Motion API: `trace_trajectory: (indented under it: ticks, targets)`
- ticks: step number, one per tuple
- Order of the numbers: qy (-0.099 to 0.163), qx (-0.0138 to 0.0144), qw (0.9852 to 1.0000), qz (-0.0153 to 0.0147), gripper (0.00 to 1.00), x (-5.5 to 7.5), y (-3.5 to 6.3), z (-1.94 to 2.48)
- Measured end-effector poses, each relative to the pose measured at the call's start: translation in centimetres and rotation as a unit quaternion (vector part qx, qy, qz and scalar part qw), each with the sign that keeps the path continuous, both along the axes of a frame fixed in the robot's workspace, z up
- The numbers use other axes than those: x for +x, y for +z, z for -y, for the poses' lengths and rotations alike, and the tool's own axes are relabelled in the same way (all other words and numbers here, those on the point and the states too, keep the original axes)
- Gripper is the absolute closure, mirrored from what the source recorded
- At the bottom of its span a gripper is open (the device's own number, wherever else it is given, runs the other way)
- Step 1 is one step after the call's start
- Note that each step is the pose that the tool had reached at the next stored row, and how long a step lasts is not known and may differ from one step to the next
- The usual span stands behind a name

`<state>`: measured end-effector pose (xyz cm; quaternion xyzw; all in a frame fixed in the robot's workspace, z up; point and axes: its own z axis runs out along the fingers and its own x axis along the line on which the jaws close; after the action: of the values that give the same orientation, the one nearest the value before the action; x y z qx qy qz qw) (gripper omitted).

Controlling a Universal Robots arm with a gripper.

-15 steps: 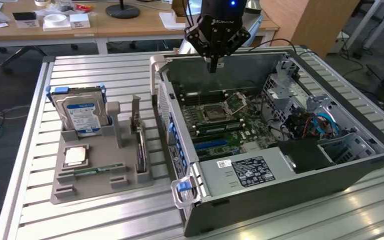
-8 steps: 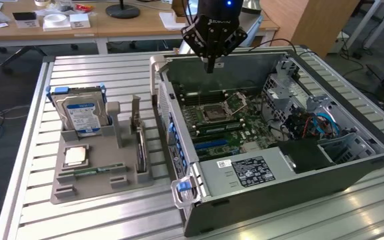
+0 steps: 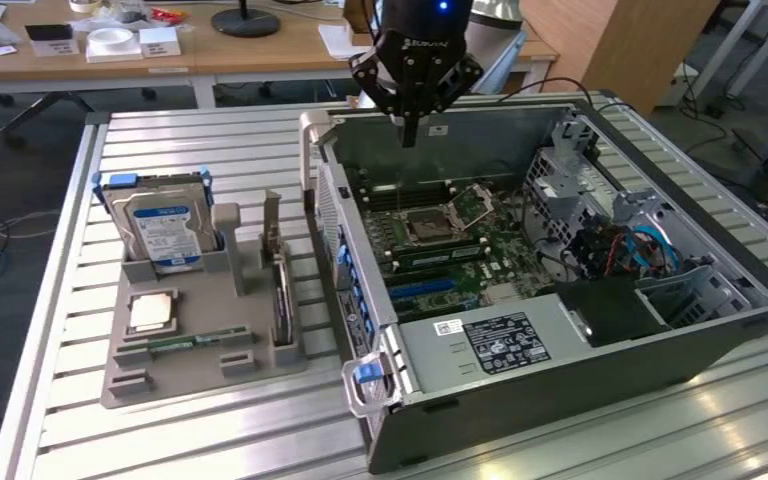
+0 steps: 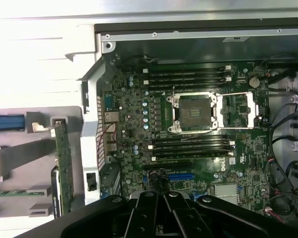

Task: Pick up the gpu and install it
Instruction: 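Reach for the gpu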

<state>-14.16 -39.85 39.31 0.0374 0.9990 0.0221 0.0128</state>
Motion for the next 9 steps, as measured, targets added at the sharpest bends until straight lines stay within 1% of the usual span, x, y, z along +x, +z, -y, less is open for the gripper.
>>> trace_trajectory:
  ticks: [4, 9]
  targets:
    - [0.000, 0.0000, 1.0000, 0.0000, 0.89, -0.58, -0.01, -0.01]
    - [0.000, 0.0000, 1.0000, 0.0000, 0.89, -0.98, 0.00, -0.02]
